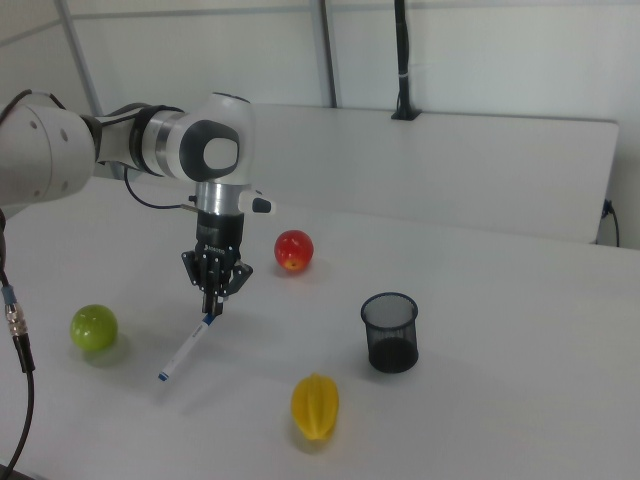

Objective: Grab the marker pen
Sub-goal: 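Carry the marker away from the cup and lower it to the table, then open the gripper, release the marker and raise the gripper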

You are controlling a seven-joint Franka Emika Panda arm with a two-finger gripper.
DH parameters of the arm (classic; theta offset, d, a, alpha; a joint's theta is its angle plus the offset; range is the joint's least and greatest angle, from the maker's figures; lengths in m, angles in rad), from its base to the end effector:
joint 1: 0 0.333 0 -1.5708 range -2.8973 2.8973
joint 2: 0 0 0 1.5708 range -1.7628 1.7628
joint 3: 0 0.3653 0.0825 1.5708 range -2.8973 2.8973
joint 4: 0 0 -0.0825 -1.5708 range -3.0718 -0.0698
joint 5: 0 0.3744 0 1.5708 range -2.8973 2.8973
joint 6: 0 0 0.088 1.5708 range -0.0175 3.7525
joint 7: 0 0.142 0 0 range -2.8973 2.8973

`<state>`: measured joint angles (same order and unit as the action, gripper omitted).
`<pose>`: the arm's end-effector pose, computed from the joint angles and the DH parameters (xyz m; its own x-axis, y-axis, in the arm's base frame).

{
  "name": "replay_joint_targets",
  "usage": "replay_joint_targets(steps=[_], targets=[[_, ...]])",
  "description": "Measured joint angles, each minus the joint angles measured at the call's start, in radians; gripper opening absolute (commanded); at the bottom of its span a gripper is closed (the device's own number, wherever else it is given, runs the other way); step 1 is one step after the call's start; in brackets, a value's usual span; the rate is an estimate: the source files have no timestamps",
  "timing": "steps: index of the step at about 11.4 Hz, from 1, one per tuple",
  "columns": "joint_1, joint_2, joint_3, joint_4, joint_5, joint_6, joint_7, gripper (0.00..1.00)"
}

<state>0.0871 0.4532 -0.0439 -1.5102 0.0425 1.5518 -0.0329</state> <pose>0.6344 0.0375 0.3932 0.9144 0.0696 -0.3988 0.0615 -0.9976 -0.0332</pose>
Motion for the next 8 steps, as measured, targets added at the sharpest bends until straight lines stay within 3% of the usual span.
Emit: replay_joint_targets(steps=[3,5,7,8], targets=[[0.008,0.016,0.0,0.001,-0.007,0.015,0.0,0.2],[0.01,0.025,0.0,0.001,-0.013,0.042,0.011,0.37],[0.011,0.032,0.0,0.001,-0.018,0.052,0.019,0.63],[0.011,0.033,0.0,0.001,-0.028,0.053,0.02,0.69]])
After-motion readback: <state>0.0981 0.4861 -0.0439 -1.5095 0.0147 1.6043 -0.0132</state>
